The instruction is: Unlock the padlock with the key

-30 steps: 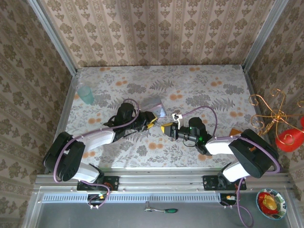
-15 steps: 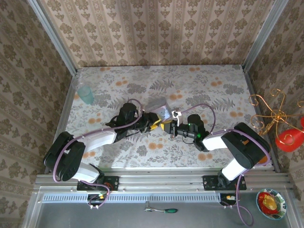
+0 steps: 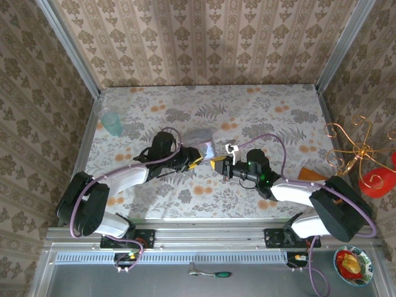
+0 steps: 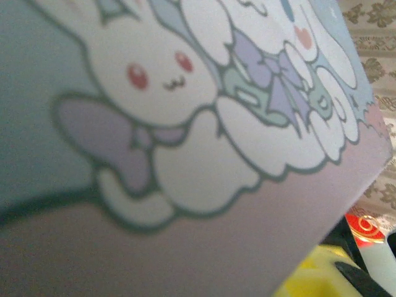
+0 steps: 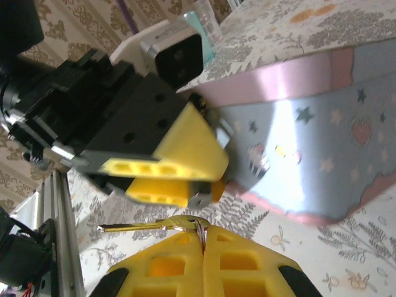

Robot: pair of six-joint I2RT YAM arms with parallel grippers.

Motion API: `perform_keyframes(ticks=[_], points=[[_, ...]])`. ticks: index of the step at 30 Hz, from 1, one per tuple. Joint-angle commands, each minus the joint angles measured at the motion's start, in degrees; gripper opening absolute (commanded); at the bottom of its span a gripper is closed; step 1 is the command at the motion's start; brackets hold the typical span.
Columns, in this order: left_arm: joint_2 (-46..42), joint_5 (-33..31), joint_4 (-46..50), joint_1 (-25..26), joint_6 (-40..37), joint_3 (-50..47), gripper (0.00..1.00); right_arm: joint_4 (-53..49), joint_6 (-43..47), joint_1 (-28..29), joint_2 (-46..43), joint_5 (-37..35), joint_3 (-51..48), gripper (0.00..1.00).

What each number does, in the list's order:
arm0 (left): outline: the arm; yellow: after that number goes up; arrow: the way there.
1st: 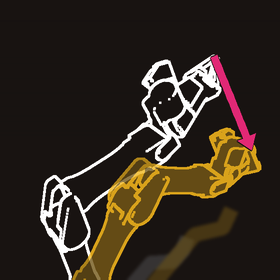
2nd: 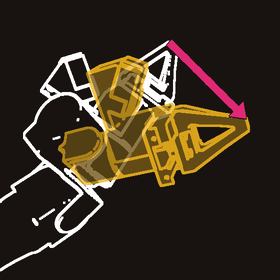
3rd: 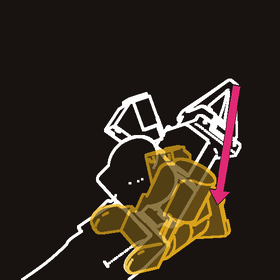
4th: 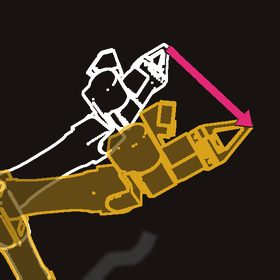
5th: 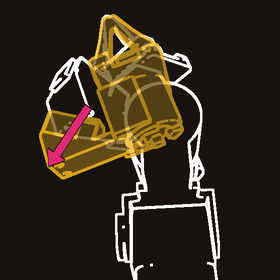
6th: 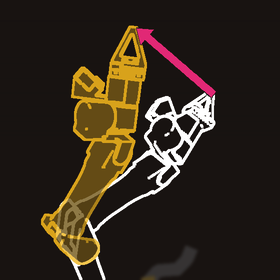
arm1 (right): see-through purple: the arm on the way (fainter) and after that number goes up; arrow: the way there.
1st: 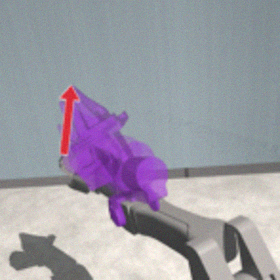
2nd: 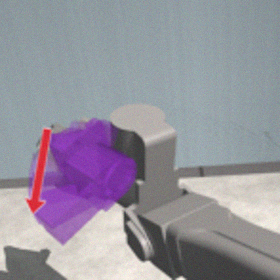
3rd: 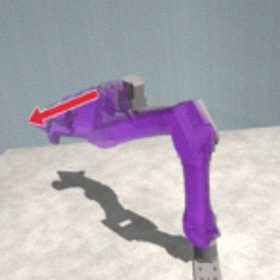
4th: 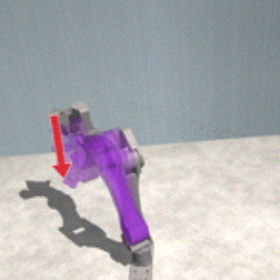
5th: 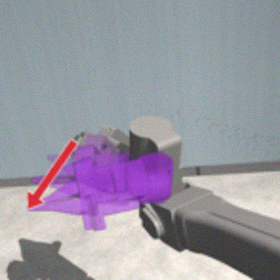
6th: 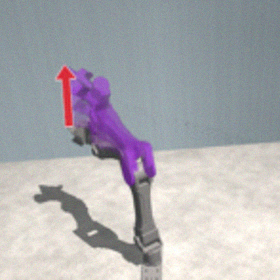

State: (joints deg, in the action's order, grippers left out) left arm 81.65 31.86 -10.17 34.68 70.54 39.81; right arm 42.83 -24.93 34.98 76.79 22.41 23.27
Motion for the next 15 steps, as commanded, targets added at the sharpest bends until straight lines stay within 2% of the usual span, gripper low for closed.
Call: perform_keyframes(ticks=[1, 7, 15], points=[[-0.28, -1.84, 1.92, -0.66, -4.28, 2.84, 0.20, -9.92, -0.94, 1.82, -3.23, -4.51, -0.56, 0.00], [-0.41, -3.09, 3.92, -0.49, -6.37, 3.84, 0.20, -25.66, -6.31, 4.34, -4.15, -8.84, 4.20, 0.00], [-1.67, -7.86, 10.67, 1.82, -12.84, 6.63, 0.19, -44.24, -19.04, 5.36, 2.51, -9.80, 15.86, 0.00]])
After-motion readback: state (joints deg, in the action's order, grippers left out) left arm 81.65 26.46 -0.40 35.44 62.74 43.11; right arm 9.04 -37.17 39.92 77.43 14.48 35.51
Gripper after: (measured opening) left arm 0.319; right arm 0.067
